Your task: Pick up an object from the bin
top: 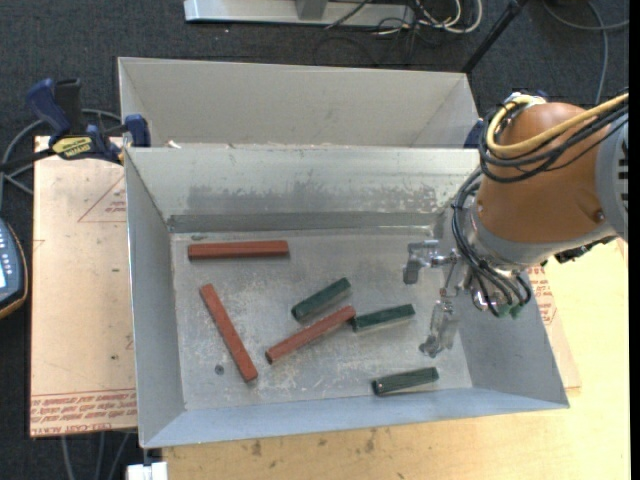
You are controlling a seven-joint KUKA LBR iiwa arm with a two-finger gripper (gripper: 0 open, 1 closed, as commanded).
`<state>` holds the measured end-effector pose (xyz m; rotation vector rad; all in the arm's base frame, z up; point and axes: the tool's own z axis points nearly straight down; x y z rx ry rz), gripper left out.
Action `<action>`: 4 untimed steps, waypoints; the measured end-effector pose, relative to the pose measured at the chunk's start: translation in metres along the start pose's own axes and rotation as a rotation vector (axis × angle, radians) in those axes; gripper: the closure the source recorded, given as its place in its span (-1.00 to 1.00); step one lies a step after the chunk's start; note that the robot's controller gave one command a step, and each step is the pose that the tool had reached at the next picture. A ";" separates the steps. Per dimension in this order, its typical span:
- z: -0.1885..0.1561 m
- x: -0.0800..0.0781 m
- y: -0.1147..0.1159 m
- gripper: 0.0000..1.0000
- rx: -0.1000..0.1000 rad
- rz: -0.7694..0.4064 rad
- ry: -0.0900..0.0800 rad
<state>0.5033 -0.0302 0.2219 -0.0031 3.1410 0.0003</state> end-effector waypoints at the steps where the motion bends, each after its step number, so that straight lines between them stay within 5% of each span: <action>1: 0.116 -0.048 0.086 -1.00 -0.003 0.192 0.005; 2: 0.153 -0.065 0.098 -1.00 -0.001 -0.017 0.001; 3: 0.152 -0.065 0.097 1.00 -0.001 -0.017 -0.001; 4: -0.006 -0.082 0.093 1.00 -0.001 -0.042 -0.011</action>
Offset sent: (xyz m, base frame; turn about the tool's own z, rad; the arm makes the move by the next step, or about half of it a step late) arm 0.0490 0.0820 -0.1120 0.1972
